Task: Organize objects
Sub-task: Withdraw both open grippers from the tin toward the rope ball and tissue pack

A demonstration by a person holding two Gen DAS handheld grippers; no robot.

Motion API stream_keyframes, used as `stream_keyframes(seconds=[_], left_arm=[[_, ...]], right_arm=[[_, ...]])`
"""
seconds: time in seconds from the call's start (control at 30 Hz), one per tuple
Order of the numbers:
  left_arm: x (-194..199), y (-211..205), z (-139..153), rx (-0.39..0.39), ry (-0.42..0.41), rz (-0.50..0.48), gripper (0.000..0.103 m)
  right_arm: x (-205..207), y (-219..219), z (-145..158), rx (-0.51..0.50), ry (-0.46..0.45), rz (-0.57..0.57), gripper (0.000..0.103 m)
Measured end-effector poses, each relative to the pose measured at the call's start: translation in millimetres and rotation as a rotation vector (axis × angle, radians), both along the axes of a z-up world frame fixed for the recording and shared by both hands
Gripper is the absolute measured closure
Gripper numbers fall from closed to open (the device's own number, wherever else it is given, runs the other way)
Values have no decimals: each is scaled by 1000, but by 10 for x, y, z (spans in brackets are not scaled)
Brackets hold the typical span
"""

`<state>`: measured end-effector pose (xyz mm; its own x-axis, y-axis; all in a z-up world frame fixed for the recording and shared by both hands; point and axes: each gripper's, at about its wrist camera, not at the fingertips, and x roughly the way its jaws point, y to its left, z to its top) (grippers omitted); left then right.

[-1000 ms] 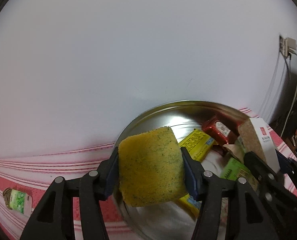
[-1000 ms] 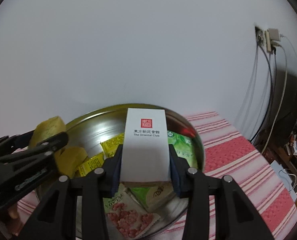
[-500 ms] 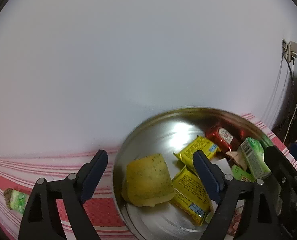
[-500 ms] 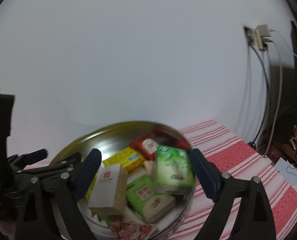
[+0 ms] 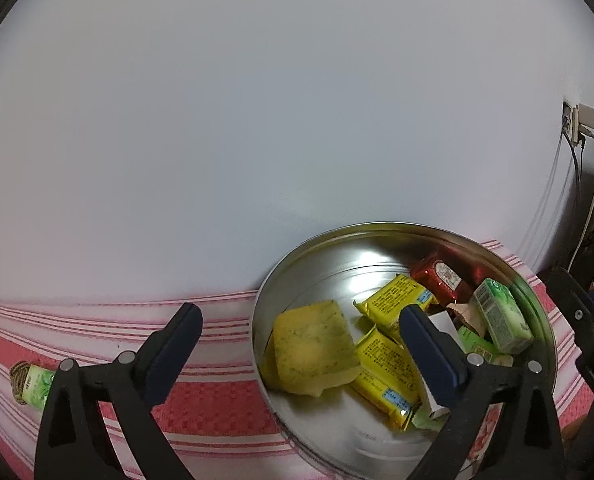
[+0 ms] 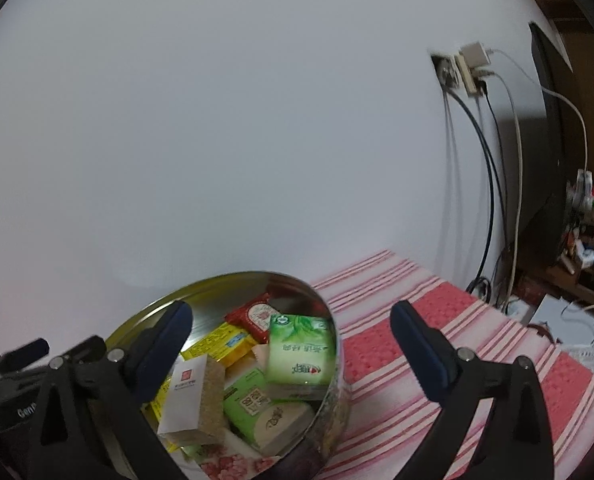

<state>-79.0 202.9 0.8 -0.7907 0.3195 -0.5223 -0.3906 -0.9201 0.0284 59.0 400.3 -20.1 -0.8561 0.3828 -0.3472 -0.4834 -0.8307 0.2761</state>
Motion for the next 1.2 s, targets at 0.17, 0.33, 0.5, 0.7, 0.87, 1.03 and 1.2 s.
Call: stream_keyframes(seconds=[0.17, 0.33, 0.5, 0.7, 0.87, 1.03, 1.2], left_arm=[[154, -162, 24, 15, 25, -11, 3], [297, -410, -10, 2, 33, 12, 3], [410, -660, -120, -11, 62, 68, 3], [555, -943, -142, 2, 94, 115, 3], [625, -1119, -194, 1, 123, 140, 3], [620, -1326, -228, -11, 114, 177, 3], [603, -1589, -239, 5, 108, 205, 3]], right_arm=[[6, -89, 8, 33, 6, 14, 2], [8, -163, -8, 39, 7, 28, 0], [45, -246, 12, 51, 25, 23, 0], [71, -520, 71, 122, 40, 1, 0], [55, -723, 111, 161, 28, -6, 0], [128, -889, 140, 137, 40, -10, 0], [158, -1126, 167, 143, 34, 29, 0]])
